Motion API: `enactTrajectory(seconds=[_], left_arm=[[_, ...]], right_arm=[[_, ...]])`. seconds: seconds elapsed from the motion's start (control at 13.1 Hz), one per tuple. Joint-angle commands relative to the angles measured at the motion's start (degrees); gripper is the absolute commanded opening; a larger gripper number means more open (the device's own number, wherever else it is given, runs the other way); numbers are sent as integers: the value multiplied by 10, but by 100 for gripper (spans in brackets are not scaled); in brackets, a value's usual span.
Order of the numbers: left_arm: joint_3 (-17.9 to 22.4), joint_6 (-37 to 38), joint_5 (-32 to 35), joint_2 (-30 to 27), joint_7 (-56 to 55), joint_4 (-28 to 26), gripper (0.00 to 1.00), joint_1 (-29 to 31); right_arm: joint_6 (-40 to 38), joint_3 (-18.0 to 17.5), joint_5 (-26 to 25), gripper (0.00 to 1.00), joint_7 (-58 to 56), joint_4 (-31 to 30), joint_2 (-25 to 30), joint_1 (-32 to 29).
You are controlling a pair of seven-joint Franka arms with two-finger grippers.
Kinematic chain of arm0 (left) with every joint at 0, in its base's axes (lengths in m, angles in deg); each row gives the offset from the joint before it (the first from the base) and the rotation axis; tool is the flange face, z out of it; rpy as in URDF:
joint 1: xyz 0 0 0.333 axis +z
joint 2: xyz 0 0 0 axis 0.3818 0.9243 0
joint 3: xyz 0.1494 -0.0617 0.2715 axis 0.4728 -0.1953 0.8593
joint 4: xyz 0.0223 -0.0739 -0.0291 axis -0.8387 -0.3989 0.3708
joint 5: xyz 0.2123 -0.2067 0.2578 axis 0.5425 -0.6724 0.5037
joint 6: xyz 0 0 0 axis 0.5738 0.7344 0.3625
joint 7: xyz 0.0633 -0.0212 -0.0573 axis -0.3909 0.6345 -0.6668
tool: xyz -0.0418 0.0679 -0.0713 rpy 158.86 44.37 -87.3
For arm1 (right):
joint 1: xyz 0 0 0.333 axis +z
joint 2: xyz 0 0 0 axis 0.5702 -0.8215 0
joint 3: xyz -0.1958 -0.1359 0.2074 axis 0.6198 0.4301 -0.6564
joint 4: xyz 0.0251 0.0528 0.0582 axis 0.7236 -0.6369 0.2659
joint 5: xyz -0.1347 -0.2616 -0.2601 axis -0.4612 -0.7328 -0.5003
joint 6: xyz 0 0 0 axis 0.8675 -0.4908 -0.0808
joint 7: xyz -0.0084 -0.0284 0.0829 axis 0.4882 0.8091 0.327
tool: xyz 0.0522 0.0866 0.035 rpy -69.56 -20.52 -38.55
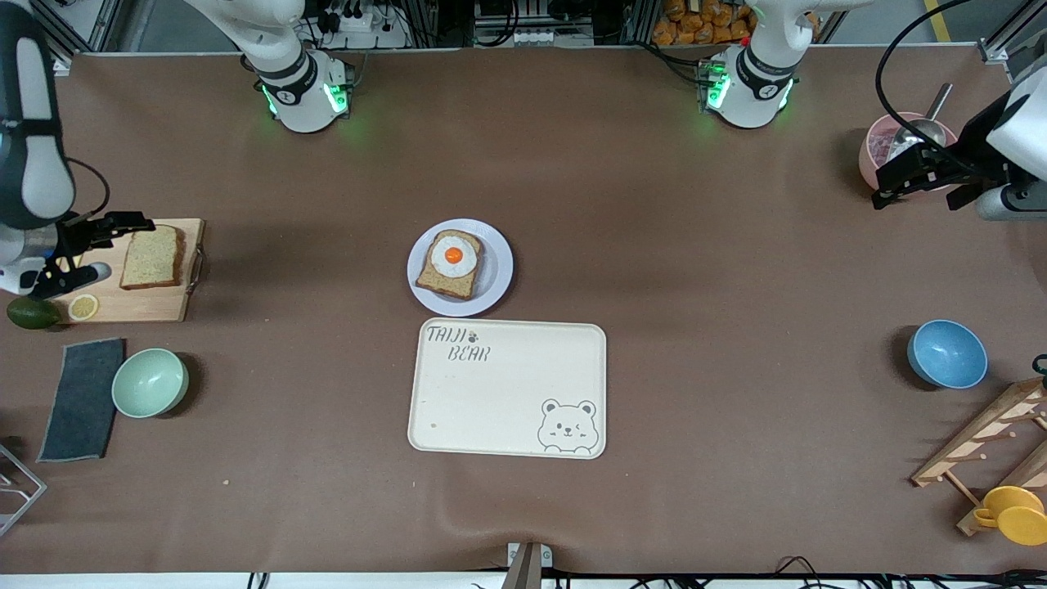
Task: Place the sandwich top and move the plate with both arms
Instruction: 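Move the right gripper over the bread slice on the cutting board, then lower the right gripper and grasp the bread slice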
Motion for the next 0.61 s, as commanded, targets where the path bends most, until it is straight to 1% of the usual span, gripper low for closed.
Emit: enactTrajectory(seconds=[0.0, 0.15, 0.23, 0.31, 0.38, 0.54], left_arm=[[-2, 4, -11, -8, 8, -3, 100, 6], [-2, 4, -11, -8, 8, -3, 100, 6], [-2, 4, -11, -8, 8, -3, 100, 6], [-2, 4, -11, -8, 8, -3, 100, 6], [-2, 4, -11, -8, 8, -3, 100, 6], [-2, 4, -12, -8, 8, -3, 100, 6]], right_arm=[[101, 4, -36, 100, -53, -132, 94, -27], [143, 4, -40, 100, -104, -146, 88, -60], [170, 4, -44, 100, -111, -160, 88, -77], [217, 4, -45, 100, -110, -178, 81, -95], [241, 4, -45, 100, -111, -186, 73, -114], [255, 3, -45, 100, -114, -186, 54, -138]])
